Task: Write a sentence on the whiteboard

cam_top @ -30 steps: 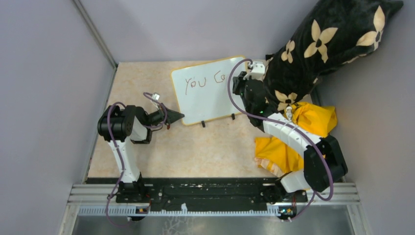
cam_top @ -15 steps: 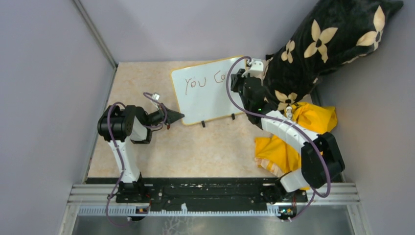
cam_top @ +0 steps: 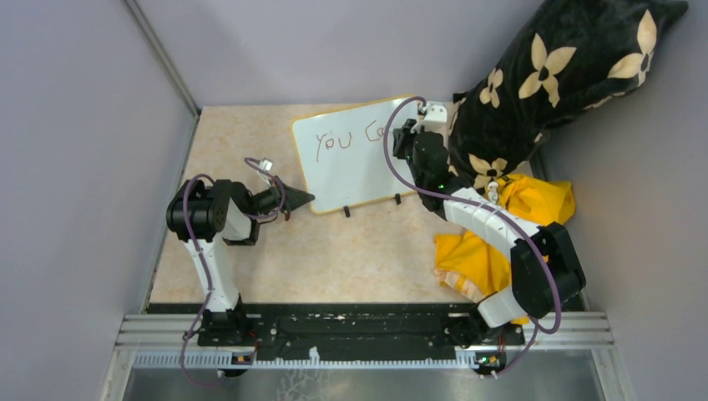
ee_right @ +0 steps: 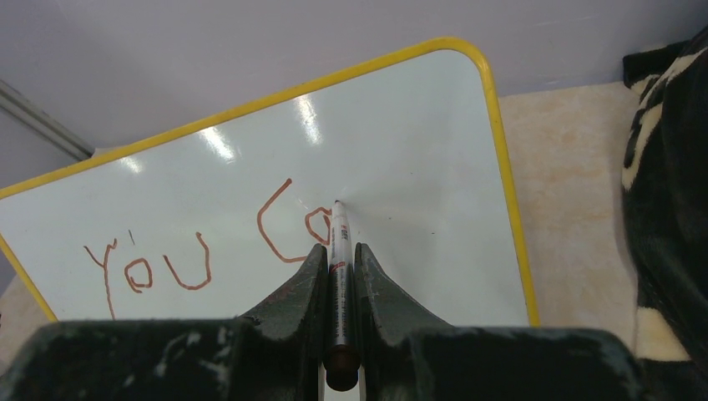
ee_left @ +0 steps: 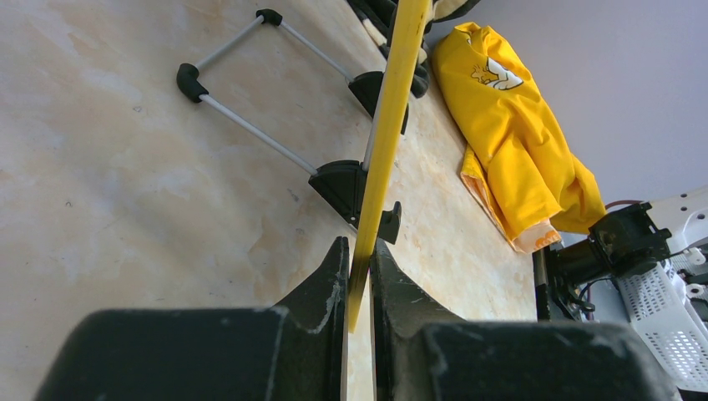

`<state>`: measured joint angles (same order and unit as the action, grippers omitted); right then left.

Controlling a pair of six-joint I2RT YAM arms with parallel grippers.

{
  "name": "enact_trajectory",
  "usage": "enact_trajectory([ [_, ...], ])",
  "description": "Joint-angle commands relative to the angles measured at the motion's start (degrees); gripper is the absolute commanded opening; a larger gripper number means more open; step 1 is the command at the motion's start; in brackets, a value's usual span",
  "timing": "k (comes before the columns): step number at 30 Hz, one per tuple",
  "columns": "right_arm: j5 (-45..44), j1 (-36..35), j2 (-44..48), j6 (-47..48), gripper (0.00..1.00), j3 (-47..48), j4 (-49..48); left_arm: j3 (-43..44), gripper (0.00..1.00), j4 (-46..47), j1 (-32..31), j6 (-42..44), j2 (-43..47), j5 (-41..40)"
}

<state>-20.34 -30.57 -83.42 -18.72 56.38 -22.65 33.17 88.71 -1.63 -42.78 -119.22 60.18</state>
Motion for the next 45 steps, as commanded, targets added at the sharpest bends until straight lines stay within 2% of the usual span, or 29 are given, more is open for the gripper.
enact_trajectory([
  [1, -1.0, 0.7, 0.1, -0.8, 0.00, 0.9, -0.7, 0.0, 0.00, 3.2, -0.2, -0.5, -0.9, -0.1],
  [17, -0.8, 0.7, 2.7, -2.2, 0.00, -4.3, -0.6, 0.0, 0.00, 3.1, -0.3, -0.3, -0.8, -0.2],
  [45, -0.8, 1.7, -0.5, -0.3, 0.00, 3.8, -0.1, -0.1, 0.00, 2.9, -0.5, -0.1, -0.7, 0.0],
])
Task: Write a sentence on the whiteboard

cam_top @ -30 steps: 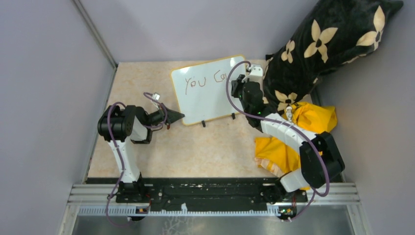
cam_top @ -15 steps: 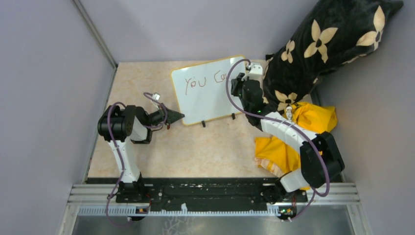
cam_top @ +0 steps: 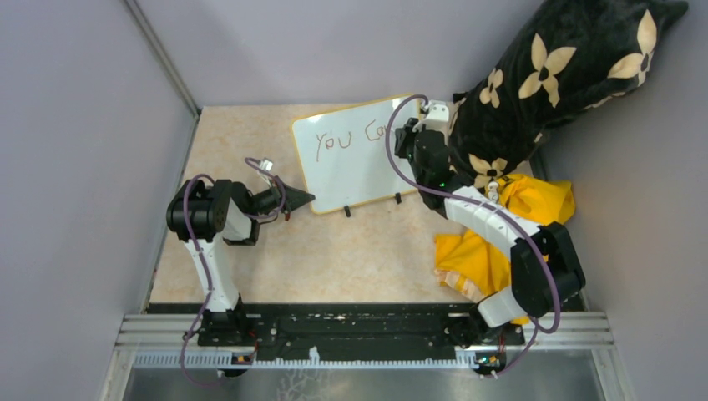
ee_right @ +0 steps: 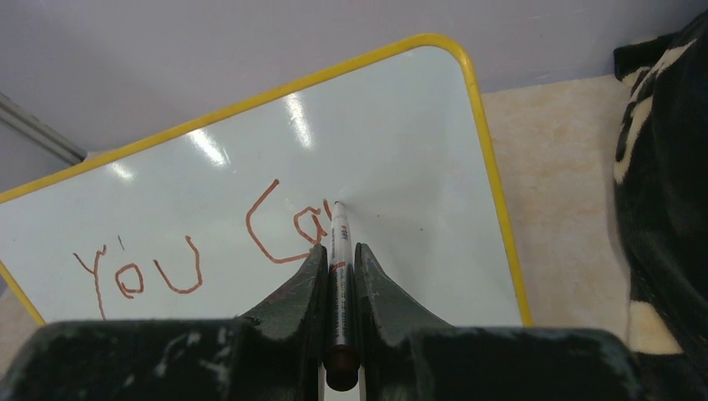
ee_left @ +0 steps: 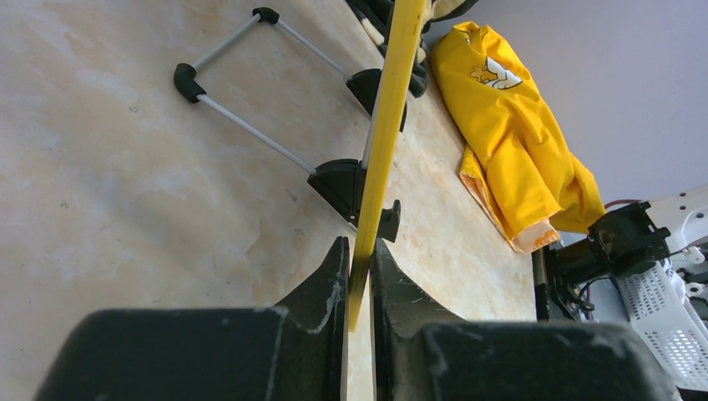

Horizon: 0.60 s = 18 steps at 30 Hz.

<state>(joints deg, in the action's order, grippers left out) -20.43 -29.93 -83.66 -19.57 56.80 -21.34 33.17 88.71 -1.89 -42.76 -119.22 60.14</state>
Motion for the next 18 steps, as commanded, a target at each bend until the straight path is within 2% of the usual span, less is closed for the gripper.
enact_trajectory([
  [1, -0.7, 1.3, -0.3, 0.6, 0.00, 3.5, -1.5, -0.1, 0.00, 3.0, -0.2, 0.0, -0.7, 0.0],
  [18, -0.2, 2.7, 1.9, -1.0, 0.00, -1.0, -0.4, 0.0, 0.00, 2.9, -0.2, -0.1, -0.7, 0.0],
])
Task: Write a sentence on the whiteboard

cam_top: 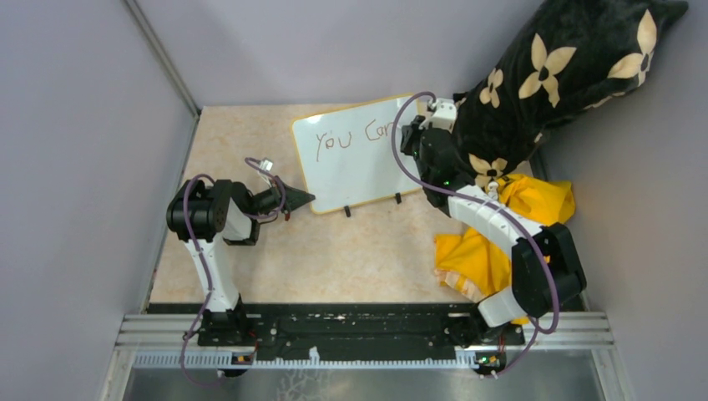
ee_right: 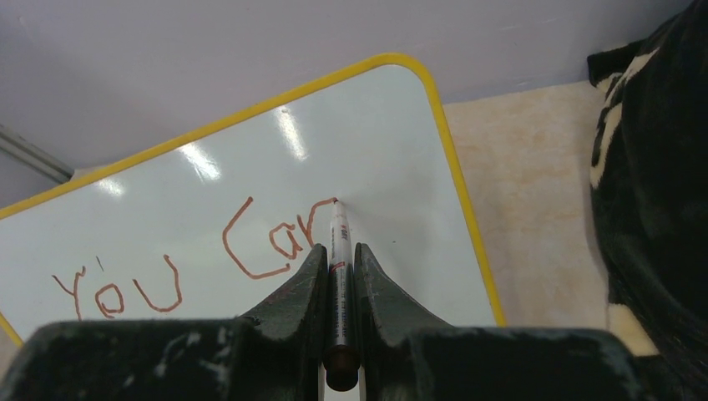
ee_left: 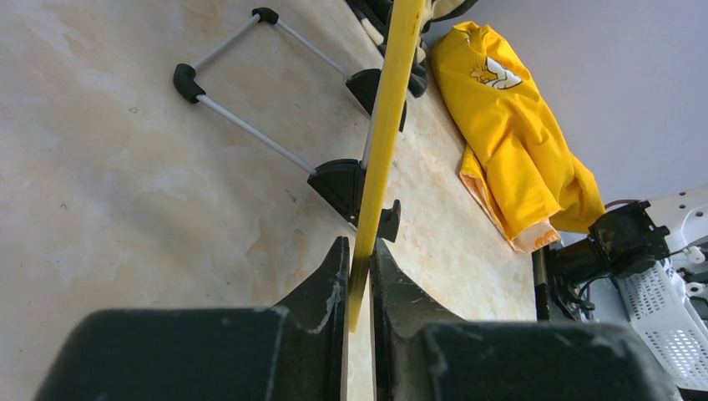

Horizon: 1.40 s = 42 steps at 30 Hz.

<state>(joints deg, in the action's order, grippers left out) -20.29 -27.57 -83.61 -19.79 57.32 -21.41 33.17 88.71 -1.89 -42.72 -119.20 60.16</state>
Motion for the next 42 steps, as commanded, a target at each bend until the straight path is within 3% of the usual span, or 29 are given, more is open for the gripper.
enact_trajectory([
  [1, -0.2, 0.3, 2.1, -1.0, 0.00, -2.1, -0.4, 0.0, 0.00, 2.9, -0.2, -0.2, -0.7, 0.0],
  [16, -0.6, 0.3, 6.2, -2.0, 0.00, -5.4, 0.3, 0.0, 0.00, 2.9, -0.2, -0.1, -0.8, 0.0],
  [24, 0.3, -1.3, 13.7, -2.5, 0.00, -6.8, 1.0, -0.1, 0.00, 2.8, -0.1, -0.1, -0.7, 0.0],
  [34, -9.2, -18.9, 21.3, 9.8, 0.00, -14.2, -2.4, 0.1, 0.00, 3.0, -0.2, -0.4, -0.9, 0.2],
  [37, -13.5, -26.2, 20.9, 12.1, 0.00, -17.9, -5.5, 0.1, 0.00, 3.1, -0.1, -0.4, -0.9, 0.2],
  [42, -17.8, -32.5, 17.2, 10.3, 0.00, -21.0, -8.6, 0.1, 0.00, 3.1, -0.1, -0.4, -1.0, 0.2],
])
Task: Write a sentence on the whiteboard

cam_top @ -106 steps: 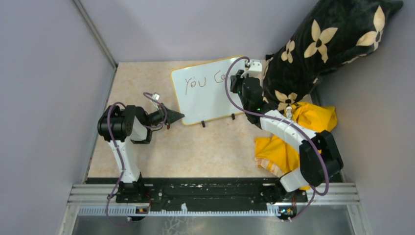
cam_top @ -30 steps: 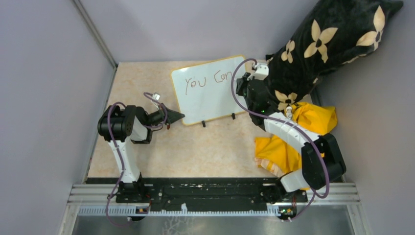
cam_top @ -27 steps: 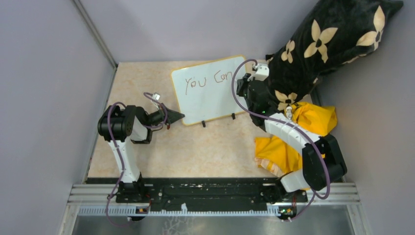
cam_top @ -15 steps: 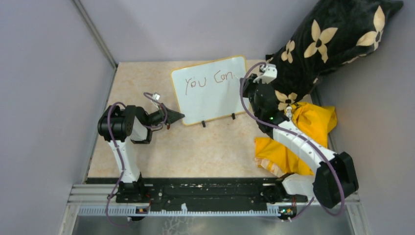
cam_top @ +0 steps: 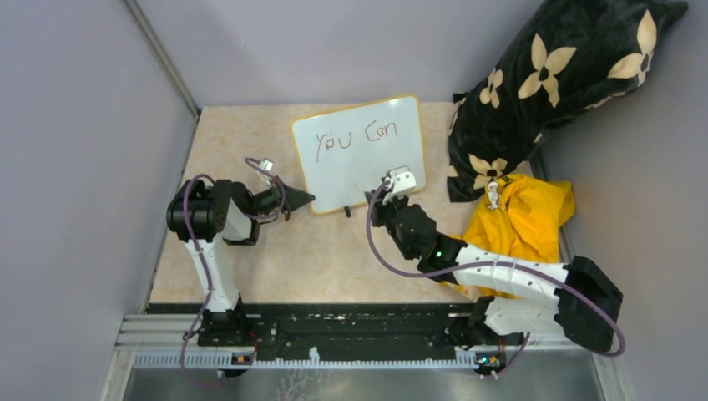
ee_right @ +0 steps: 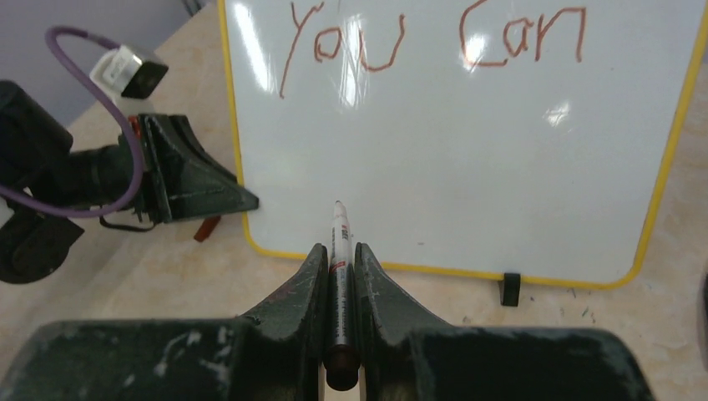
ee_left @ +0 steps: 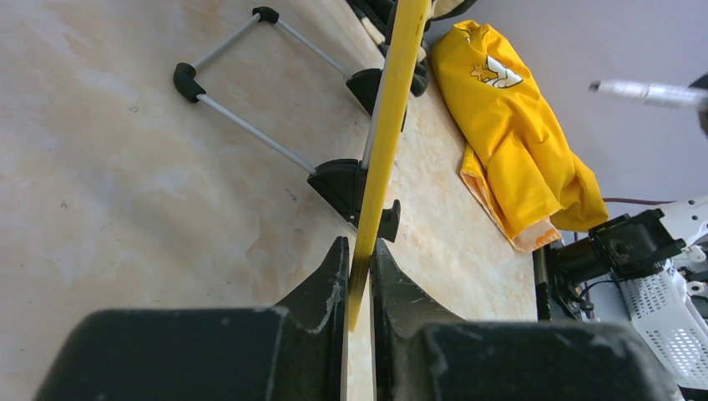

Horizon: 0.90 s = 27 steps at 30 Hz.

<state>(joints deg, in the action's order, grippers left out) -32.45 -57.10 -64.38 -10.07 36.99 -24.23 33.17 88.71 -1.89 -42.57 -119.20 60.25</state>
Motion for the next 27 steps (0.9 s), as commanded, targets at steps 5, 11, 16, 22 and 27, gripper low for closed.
enact_trajectory([
  [5, -7.1, -4.1, -7.3, -0.9, 0.00, -0.1, -9.6, 0.2, 0.00, 3.1, -0.2, -0.7, -1.1, 0.1],
  [11, -6.8, -4.1, -14.2, -1.1, 0.00, 2.9, -14.8, 0.2, 0.00, 3.2, -0.2, -0.7, -1.2, 0.1],
  [16, -7.2, -3.9, -18.8, -0.5, 0.00, 6.4, -16.9, 0.1, 0.00, 3.1, -0.1, -0.7, -1.1, 0.1],
  [22, -4.1, -2.8, -23.2, -0.4, 0.00, 11.3, -16.0, 0.1, 0.00, 3.0, -0.2, -0.6, -1.0, 0.1],
  [27, -2.2, -1.1, -25.1, -2.4, 0.00, 13.9, -14.3, 0.1, 0.00, 3.1, -0.1, -0.6, -0.9, 0.0],
])
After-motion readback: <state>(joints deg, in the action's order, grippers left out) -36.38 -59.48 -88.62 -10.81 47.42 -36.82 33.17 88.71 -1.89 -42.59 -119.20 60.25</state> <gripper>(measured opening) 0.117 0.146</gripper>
